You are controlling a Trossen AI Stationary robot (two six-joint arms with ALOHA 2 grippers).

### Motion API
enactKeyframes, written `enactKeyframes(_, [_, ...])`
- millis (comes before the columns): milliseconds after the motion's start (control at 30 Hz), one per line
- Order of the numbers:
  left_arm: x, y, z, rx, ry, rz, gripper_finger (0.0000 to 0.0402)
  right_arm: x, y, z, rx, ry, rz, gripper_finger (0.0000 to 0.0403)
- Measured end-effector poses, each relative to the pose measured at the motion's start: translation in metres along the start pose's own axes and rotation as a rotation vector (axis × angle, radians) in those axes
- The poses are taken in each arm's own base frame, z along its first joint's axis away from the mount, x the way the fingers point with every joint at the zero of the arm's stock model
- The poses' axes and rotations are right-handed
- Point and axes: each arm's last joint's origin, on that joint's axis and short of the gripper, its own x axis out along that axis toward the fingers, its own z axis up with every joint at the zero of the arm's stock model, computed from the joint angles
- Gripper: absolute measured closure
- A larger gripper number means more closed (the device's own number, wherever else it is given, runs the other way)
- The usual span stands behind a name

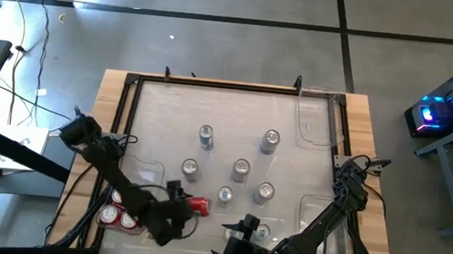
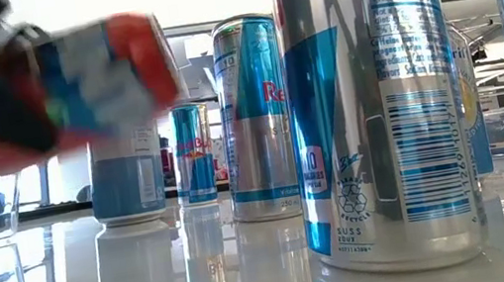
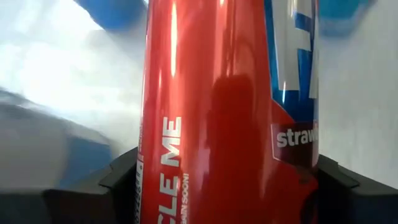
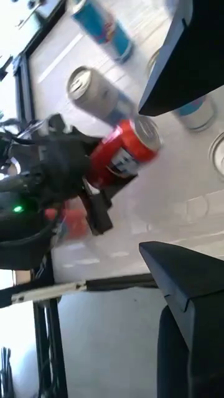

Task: Sort soda cans
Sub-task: Put the bottom right red soda can into the bottom left transparent bin

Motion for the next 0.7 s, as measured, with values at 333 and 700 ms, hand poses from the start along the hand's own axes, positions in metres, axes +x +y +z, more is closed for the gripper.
enactKeyframes(333, [-0.095,-0.008,-0.003,-0.241,-0.594,0.172,0.0117,0.018,0.022,0.014,-0.105,-0.295,0.027,0.0059])
enactKeyframes(700, [-0.139,-0.02,-0.013,-0.213,-0.785,0.218,0.0117,0.061,-0.002,0.062,-0.045,-0.643,0.184,0.0059])
